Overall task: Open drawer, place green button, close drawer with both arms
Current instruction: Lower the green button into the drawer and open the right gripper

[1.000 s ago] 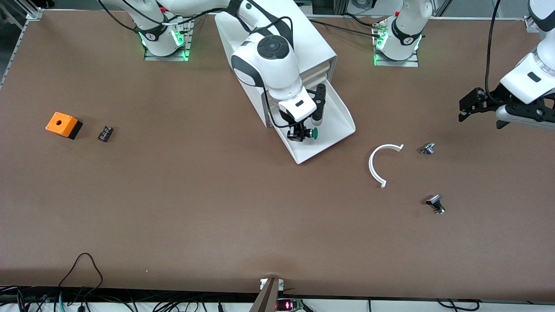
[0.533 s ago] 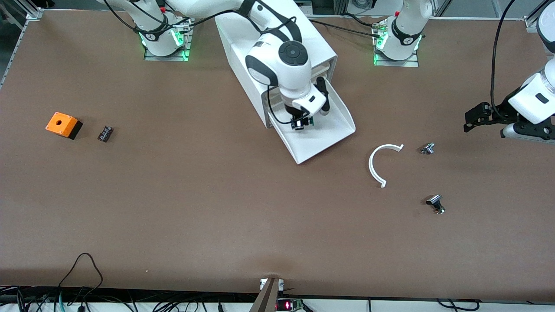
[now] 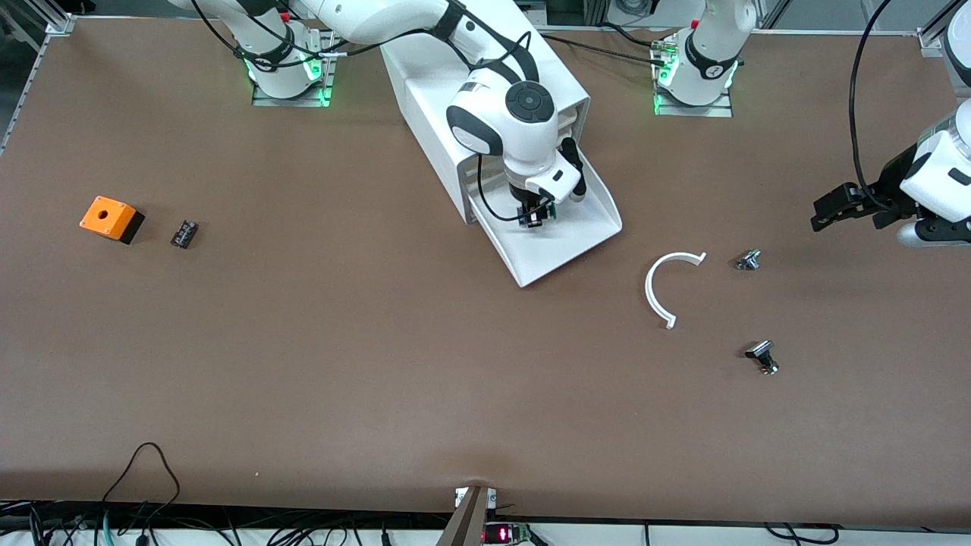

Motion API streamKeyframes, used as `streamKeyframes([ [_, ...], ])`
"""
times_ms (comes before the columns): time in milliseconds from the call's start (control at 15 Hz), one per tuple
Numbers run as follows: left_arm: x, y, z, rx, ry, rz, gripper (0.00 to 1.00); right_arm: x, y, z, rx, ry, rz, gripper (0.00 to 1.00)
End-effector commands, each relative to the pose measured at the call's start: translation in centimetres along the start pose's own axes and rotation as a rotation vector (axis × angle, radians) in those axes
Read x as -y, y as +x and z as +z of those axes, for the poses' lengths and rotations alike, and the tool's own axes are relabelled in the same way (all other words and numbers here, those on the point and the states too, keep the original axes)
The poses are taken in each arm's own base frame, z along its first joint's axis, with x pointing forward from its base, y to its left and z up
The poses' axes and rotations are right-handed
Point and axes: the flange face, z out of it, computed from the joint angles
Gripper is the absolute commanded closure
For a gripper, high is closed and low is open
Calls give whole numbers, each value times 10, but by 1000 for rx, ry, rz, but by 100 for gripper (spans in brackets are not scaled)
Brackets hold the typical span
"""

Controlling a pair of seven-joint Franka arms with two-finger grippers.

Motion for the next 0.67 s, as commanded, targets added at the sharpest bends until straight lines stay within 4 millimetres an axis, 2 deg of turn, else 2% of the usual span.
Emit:
streamKeyframes([
  [0, -1, 5, -2, 12, 11, -4, 0, 6, 11, 15, 32, -21, 39, 65],
  [67, -1, 5, -2, 12, 10, -3, 0, 11, 14, 15, 40, -24, 82, 16],
  [133, -2, 5, -3, 11, 10, -3, 0, 12, 16, 10, 38, -28, 153, 0],
  [200, -5, 5, -1, 15, 11, -1, 0, 15, 20, 2, 32, -35, 230, 0],
  [333, -6, 4, -1, 28, 11, 2, 0, 10, 23, -45, -13, -79, 400, 0],
  [400, -6, 6, -1, 29, 10, 2, 0, 0, 17, -71, -41, -106, 461, 0],
  [533, -9, 6, -1, 28, 11, 7, 0, -34, -13, -125, -89, -171, 553, 0],
  [600, -12, 6, -1, 26, 12, 13, 0, -55, -38, -151, -109, -197, 607, 0],
])
